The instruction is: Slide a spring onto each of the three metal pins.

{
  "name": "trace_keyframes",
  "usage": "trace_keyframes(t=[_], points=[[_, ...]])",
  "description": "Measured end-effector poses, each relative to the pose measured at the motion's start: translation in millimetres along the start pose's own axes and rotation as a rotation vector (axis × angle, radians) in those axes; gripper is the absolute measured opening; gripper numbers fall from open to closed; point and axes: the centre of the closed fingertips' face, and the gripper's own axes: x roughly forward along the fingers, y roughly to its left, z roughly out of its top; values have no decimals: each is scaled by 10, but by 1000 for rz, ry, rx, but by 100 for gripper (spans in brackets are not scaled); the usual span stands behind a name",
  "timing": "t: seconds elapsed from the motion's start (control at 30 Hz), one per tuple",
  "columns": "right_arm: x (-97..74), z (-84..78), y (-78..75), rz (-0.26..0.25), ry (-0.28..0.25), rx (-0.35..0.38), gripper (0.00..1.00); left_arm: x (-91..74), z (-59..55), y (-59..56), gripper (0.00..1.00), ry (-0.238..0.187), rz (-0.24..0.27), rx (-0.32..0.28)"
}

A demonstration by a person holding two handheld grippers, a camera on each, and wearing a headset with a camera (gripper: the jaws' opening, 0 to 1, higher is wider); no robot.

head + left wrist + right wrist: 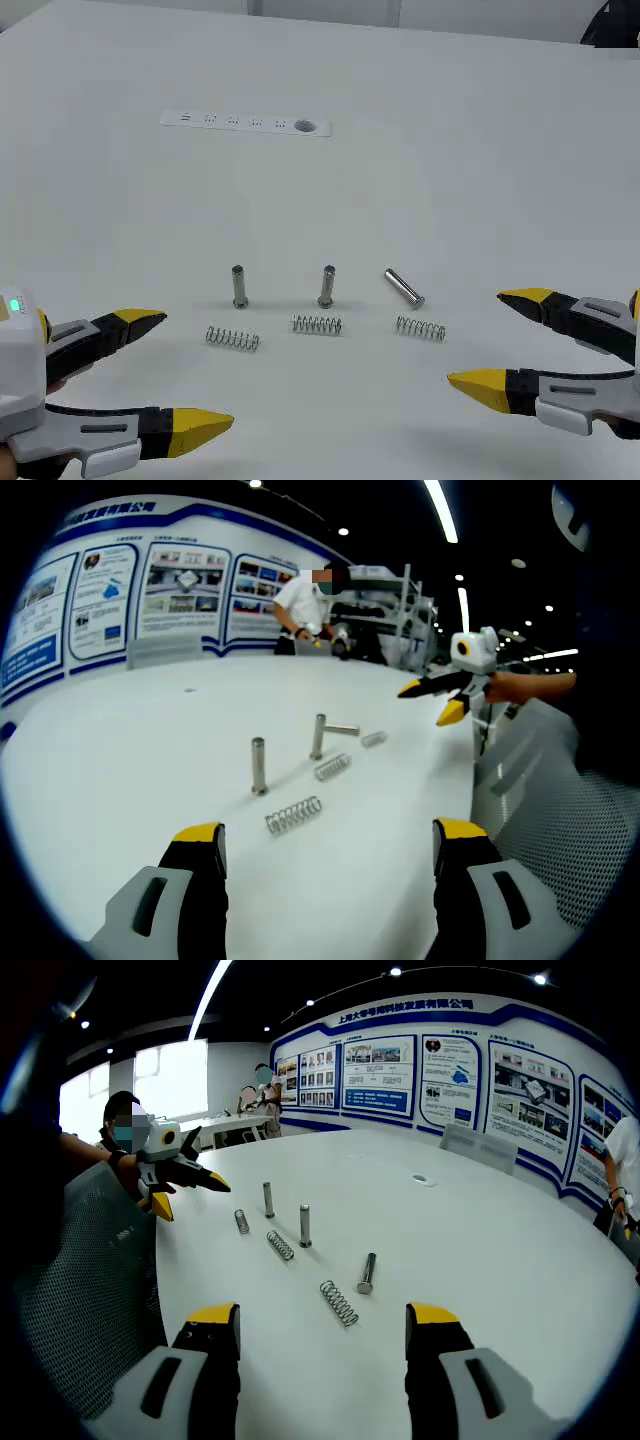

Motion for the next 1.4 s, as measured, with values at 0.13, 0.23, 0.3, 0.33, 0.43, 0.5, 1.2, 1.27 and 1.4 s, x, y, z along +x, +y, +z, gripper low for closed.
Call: trace_keyframes(t=[0.13,0.23,0.3,0.33,0.43,0.5,1.2,1.27,1.4], points=[[11,-12,-33,1,11,3,67,-6,0,11,86,-2,6,-4],[28,21,-70,-3,6,7,66,-8,-20,0,86,0,9,-9],[37,52,-84,-3,2,11,65,5,-49,-36,86,8,3,-10],[42,57,-89,-3,2,11,65,6,-59,-43,86,12,2,-7],[64,72,-119,-3,4,16,63,-6,-66,-24,86,16,9,-8],[80,68,-146,-4,10,18,62,-14,-49,-11,86,10,16,-14],[339,246,-398,-34,92,53,36,-37,-52,-15,85,19,31,-23],[384,251,-419,-39,116,48,33,-34,-50,-16,85,17,29,-25],[470,249,-452,-44,150,41,30,-31,-49,-21,85,16,27,-24]])
